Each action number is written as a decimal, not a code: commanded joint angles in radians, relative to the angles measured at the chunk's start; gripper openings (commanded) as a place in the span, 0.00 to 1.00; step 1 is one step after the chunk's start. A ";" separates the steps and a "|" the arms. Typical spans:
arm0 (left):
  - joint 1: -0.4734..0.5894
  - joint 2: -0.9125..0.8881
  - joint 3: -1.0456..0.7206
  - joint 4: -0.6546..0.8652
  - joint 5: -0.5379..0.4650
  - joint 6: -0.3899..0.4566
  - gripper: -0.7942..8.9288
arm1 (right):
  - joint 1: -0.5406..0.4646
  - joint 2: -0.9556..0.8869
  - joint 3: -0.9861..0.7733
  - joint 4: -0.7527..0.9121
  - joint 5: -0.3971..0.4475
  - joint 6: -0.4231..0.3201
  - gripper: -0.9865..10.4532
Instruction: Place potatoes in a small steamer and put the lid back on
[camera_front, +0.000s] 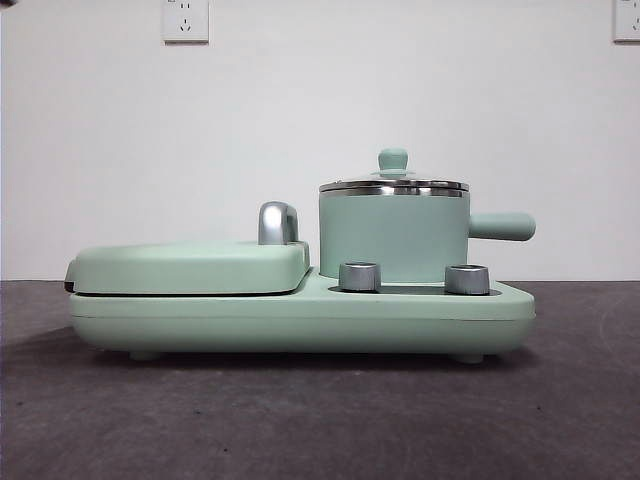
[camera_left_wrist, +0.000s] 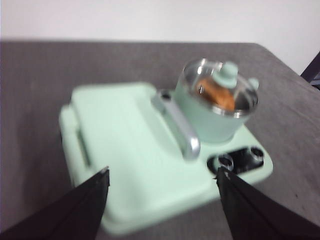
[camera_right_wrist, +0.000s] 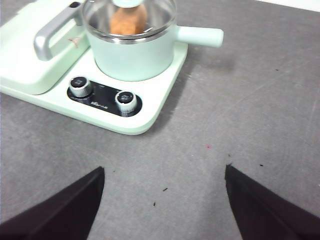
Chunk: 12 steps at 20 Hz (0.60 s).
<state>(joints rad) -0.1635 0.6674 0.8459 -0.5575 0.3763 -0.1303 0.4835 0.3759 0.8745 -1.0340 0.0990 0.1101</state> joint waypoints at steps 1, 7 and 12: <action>0.001 -0.072 -0.032 -0.072 -0.016 -0.047 0.43 | 0.005 0.002 0.006 0.016 -0.012 0.010 0.41; 0.000 -0.145 -0.033 -0.242 -0.010 -0.049 0.09 | 0.006 0.001 0.006 0.010 -0.048 0.023 0.10; 0.000 -0.160 -0.033 -0.288 -0.010 -0.080 0.09 | 0.006 -0.005 0.006 -0.005 -0.047 0.021 0.10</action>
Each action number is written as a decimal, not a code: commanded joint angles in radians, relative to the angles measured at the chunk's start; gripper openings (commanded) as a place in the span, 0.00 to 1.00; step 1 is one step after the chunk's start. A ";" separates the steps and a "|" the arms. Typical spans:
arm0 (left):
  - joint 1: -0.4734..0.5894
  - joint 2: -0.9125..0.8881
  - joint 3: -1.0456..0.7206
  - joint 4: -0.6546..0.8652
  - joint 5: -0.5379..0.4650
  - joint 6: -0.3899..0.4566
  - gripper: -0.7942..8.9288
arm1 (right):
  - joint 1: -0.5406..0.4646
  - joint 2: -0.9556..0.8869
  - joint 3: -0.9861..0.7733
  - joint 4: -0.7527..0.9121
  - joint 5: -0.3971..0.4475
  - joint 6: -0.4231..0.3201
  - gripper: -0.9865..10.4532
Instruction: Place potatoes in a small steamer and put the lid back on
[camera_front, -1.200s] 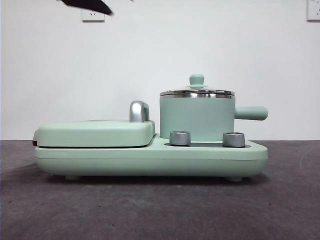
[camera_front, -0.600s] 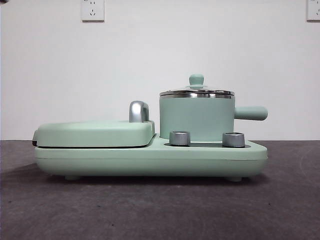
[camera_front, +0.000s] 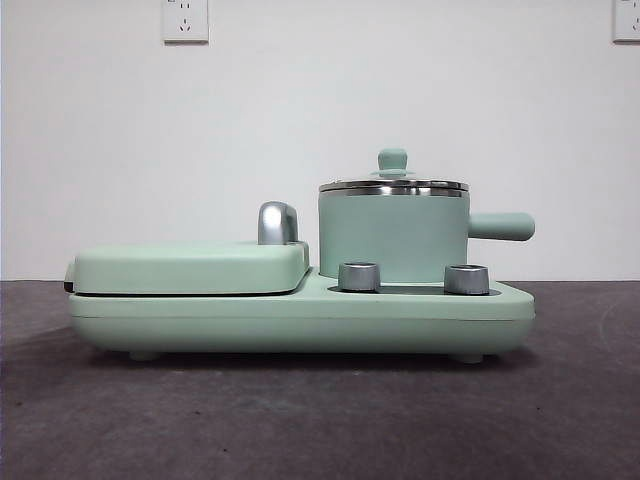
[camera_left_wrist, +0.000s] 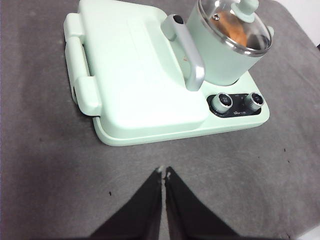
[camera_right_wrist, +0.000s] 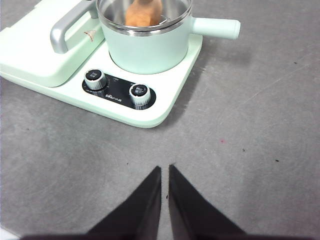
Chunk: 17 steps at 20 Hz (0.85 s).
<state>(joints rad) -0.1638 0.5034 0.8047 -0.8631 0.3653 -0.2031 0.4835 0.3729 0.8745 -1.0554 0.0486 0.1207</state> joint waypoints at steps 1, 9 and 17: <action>0.000 0.004 0.008 0.022 0.002 -0.008 0.09 | 0.006 -0.002 0.006 0.016 0.003 0.010 0.10; 0.071 -0.232 -0.347 0.474 -0.095 0.218 0.09 | 0.006 -0.002 0.006 0.016 0.003 0.010 0.10; 0.171 -0.500 -0.795 0.798 -0.291 0.214 0.09 | 0.006 -0.003 0.006 0.018 0.003 0.010 0.10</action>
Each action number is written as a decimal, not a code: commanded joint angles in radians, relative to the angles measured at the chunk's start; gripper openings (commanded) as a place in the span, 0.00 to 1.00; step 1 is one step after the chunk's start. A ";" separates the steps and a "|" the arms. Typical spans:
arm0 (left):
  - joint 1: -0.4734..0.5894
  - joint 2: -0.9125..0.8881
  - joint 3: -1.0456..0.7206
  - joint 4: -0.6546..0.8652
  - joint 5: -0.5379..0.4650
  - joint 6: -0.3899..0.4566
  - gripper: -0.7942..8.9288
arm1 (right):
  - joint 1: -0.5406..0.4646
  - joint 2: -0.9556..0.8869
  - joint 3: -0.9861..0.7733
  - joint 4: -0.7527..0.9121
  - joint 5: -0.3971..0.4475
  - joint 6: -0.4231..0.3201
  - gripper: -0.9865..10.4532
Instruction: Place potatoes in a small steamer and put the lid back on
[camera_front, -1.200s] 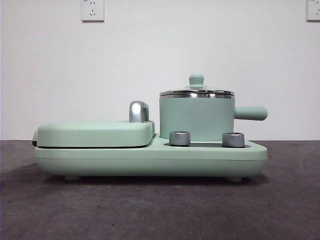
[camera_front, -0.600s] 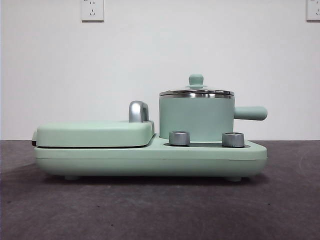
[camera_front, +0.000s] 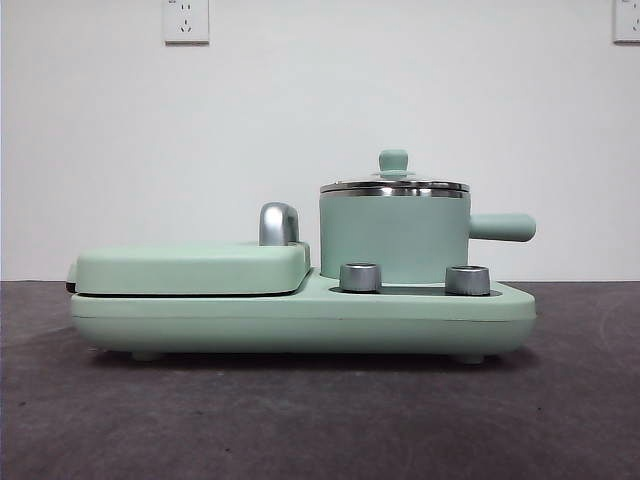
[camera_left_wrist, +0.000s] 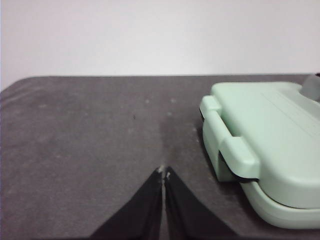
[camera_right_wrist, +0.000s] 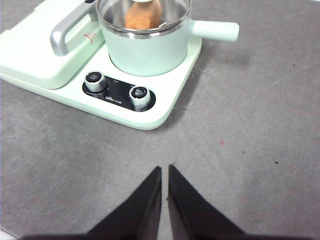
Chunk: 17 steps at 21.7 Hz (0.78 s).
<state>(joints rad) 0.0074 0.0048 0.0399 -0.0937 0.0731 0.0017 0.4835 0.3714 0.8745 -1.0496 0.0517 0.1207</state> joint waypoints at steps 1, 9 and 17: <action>-0.001 -0.001 -0.026 -0.027 0.002 0.009 0.09 | 0.006 -0.003 0.007 0.013 0.000 0.010 0.10; -0.001 -0.002 -0.026 -0.093 0.002 0.009 0.09 | 0.006 -0.002 0.007 0.033 0.036 -0.009 0.10; -0.001 -0.002 -0.026 -0.093 0.002 0.009 0.09 | -0.209 -0.050 -0.223 0.490 0.076 -0.174 0.10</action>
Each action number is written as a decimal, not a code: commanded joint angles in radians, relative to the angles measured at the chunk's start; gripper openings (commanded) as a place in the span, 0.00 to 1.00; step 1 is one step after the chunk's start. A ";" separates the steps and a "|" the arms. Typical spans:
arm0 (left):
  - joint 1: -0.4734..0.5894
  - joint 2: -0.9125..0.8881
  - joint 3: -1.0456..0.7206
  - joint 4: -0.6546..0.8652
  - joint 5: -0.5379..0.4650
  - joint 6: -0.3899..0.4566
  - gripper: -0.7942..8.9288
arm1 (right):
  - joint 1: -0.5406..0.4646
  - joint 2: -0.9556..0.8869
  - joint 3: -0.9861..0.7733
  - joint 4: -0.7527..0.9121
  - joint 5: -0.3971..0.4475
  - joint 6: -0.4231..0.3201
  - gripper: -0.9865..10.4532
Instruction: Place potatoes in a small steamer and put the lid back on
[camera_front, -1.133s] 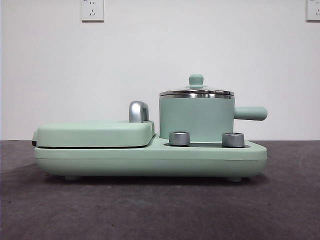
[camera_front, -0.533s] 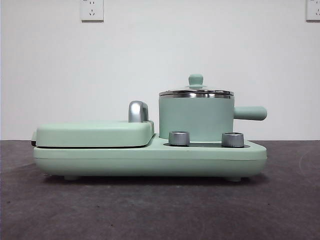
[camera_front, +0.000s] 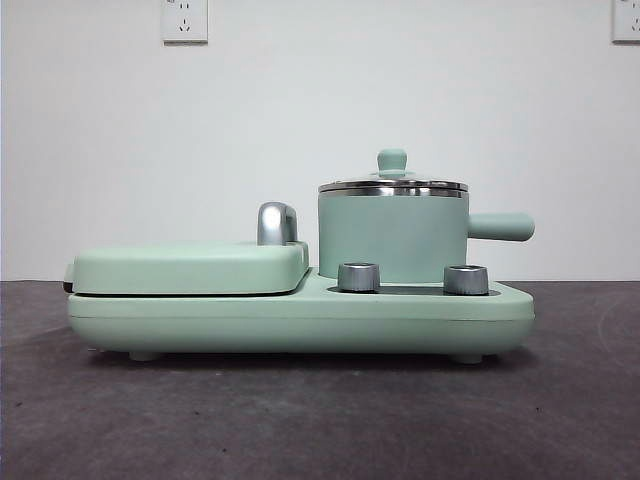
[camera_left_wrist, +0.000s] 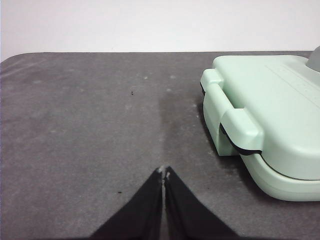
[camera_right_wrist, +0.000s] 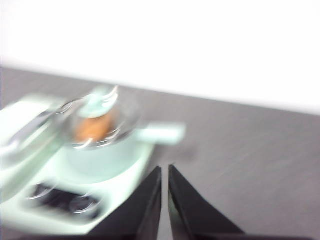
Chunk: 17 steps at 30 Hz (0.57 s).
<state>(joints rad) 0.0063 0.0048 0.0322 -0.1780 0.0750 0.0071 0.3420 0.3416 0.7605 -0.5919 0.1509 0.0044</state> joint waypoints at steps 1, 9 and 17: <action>0.000 -0.002 -0.018 -0.009 0.000 0.003 0.09 | -0.101 -0.037 -0.168 0.064 -0.053 -0.058 0.10; 0.000 -0.002 -0.018 -0.009 0.000 0.003 0.09 | -0.303 -0.208 -0.644 0.400 -0.230 -0.072 0.10; 0.000 -0.002 -0.018 -0.009 0.000 0.003 0.09 | -0.330 -0.338 -0.749 0.442 -0.201 -0.156 0.10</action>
<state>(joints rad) 0.0063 0.0048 0.0322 -0.1780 0.0746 0.0074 0.0124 -0.0017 0.0166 -0.1585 -0.0563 -0.1101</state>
